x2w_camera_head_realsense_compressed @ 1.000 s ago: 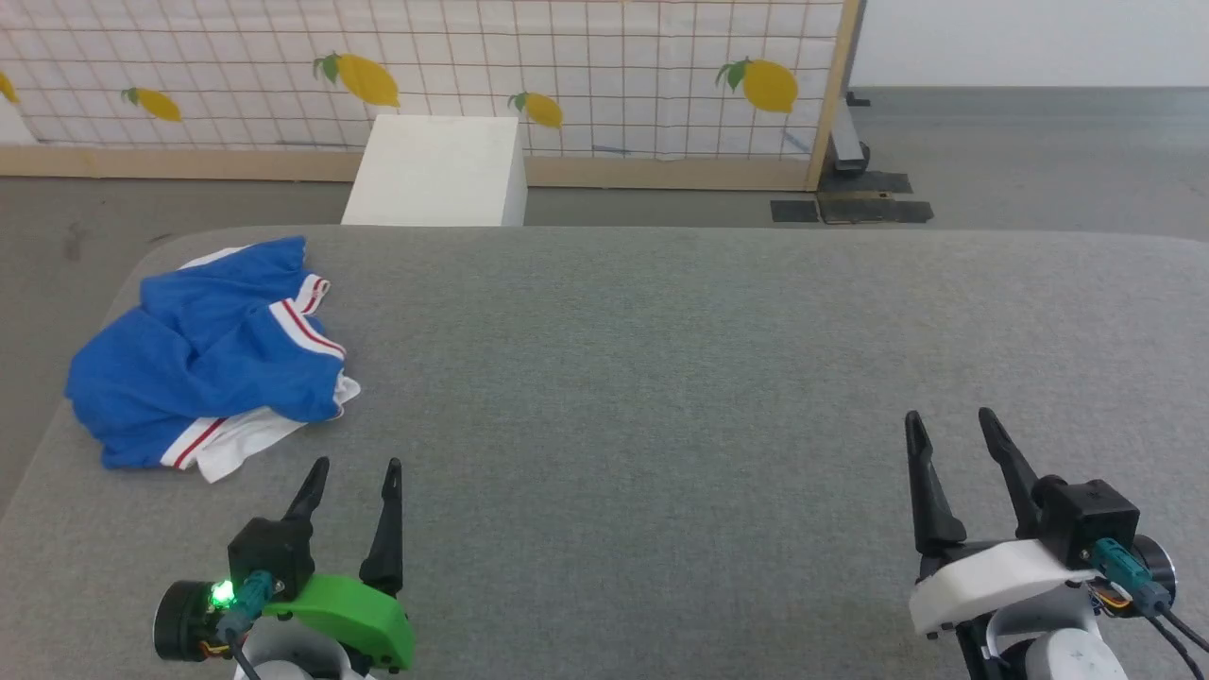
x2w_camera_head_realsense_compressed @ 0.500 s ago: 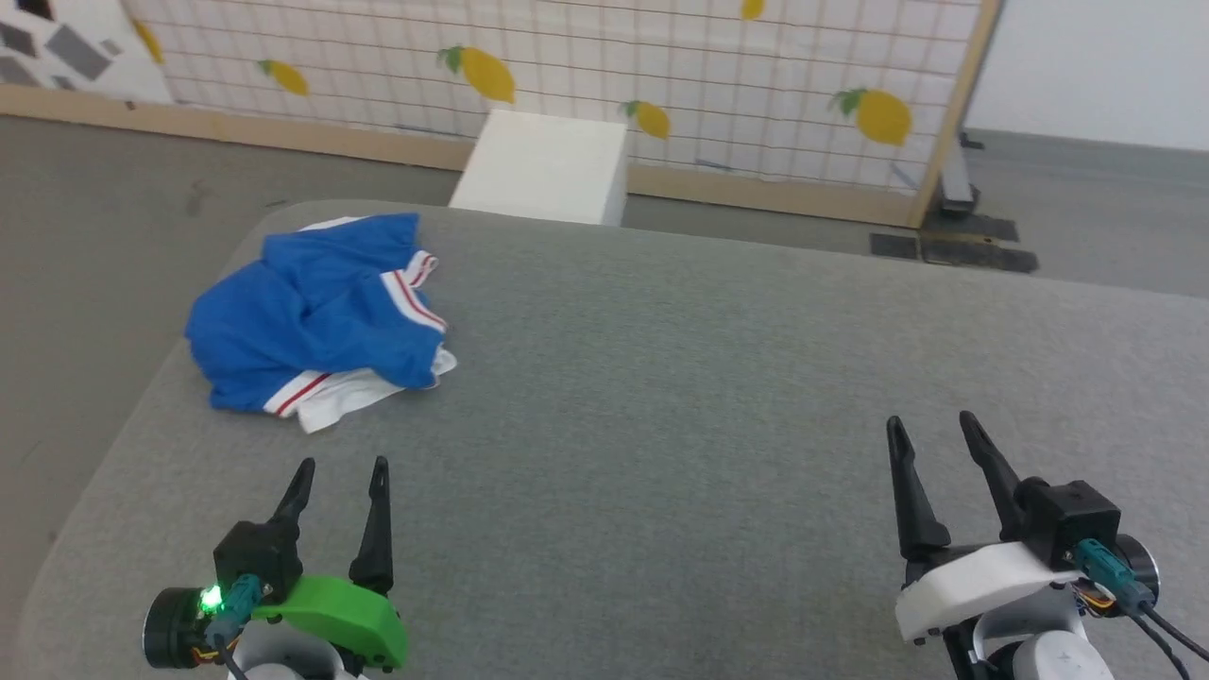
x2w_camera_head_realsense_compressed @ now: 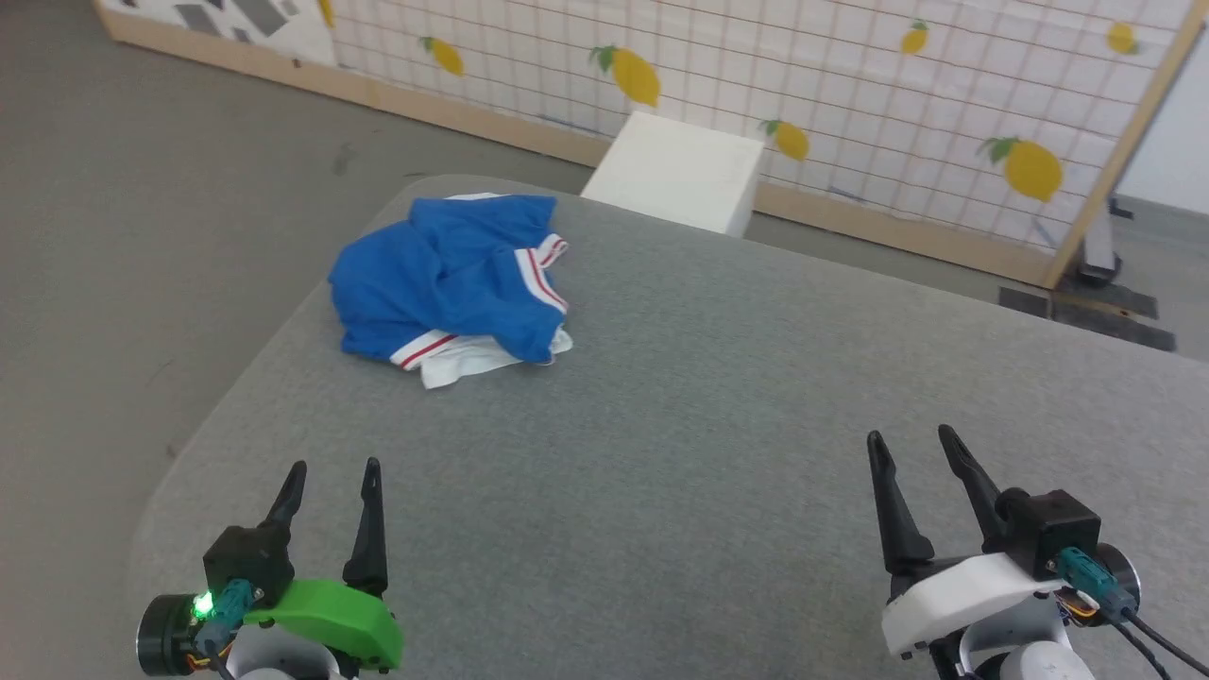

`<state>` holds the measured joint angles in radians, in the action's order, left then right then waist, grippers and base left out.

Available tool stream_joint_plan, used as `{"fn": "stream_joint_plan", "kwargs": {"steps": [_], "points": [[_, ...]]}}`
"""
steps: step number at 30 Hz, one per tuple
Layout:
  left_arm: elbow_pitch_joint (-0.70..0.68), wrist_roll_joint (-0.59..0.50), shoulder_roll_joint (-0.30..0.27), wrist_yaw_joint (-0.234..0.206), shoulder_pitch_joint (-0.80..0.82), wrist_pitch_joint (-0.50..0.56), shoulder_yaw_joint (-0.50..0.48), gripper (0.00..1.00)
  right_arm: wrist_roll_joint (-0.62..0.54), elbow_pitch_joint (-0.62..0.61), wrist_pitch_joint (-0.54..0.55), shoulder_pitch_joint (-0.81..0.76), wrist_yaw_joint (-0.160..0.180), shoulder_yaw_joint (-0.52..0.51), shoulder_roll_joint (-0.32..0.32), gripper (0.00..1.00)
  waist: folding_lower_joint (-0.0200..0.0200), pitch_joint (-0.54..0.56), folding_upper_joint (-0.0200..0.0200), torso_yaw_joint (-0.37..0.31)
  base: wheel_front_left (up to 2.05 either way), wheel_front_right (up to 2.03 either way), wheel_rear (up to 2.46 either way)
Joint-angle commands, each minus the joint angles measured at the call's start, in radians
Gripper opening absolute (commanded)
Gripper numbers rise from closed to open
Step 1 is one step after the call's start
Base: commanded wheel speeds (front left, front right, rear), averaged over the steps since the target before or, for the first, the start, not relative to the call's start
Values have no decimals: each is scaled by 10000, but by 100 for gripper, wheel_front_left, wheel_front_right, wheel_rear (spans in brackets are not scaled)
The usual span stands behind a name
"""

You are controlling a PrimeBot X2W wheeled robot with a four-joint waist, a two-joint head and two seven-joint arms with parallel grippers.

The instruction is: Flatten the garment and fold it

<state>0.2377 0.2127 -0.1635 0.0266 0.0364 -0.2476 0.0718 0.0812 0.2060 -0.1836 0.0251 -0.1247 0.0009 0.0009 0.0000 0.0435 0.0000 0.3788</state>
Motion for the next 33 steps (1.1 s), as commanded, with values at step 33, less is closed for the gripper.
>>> {"fn": "stream_joint_plan", "kwargs": {"steps": [33], "points": [[-462, 828, -331, 146, 669, 793, -8, 100, 206, 221, 9, 107, -60, 204, -9, 100, 0, -32, 0, 707, 0, 0, 0]]}}
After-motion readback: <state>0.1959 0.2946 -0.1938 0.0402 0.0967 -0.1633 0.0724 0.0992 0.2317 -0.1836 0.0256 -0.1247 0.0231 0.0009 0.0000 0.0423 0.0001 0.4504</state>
